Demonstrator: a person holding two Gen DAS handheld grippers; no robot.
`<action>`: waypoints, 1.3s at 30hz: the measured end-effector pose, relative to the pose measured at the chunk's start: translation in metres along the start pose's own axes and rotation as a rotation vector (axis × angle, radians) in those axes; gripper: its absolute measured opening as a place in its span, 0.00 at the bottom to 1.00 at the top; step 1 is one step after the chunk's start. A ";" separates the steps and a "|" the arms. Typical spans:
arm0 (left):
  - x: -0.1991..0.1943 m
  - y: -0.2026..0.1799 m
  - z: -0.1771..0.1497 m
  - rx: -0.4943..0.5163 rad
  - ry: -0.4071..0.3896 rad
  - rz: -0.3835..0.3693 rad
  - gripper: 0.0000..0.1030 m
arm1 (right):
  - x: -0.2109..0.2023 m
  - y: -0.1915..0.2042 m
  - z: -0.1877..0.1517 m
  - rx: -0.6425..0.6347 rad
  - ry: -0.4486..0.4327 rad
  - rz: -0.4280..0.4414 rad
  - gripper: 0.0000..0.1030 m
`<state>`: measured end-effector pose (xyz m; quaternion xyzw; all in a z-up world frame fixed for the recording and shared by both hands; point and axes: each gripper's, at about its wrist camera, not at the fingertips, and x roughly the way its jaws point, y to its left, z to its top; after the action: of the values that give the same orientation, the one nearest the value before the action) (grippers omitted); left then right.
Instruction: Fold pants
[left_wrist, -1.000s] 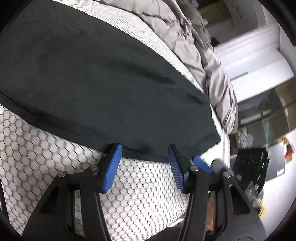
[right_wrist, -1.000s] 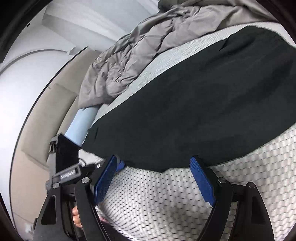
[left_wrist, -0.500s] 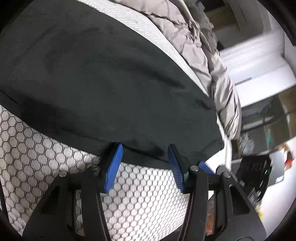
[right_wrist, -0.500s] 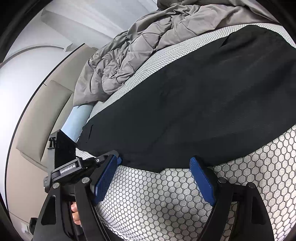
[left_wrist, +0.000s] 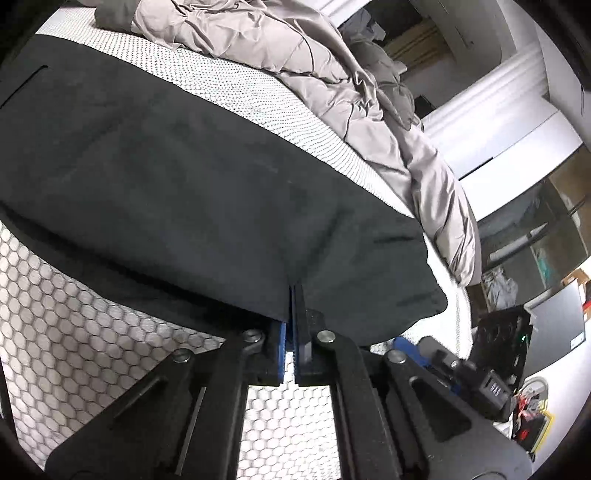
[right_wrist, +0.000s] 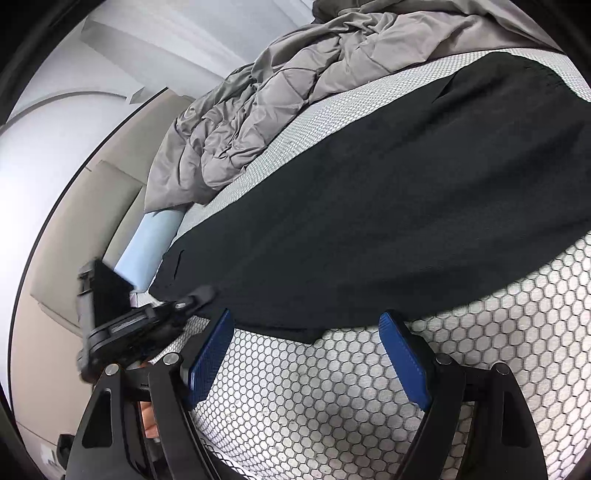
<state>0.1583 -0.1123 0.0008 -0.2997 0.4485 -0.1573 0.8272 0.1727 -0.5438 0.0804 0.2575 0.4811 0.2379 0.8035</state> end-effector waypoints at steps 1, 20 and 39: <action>0.007 0.003 0.000 0.000 0.020 0.038 0.02 | -0.002 -0.002 -0.001 0.001 -0.002 0.000 0.81; -0.014 0.056 0.010 -0.093 0.017 0.057 0.42 | -0.083 -0.158 0.030 0.484 -0.396 -0.105 0.48; -0.120 0.110 0.036 -0.117 -0.199 0.165 0.54 | -0.147 -0.189 0.010 0.557 -0.436 -0.210 0.46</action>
<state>0.1220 0.0493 0.0234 -0.3239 0.3956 -0.0318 0.8588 0.1448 -0.7810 0.0592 0.4603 0.3685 -0.0465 0.8063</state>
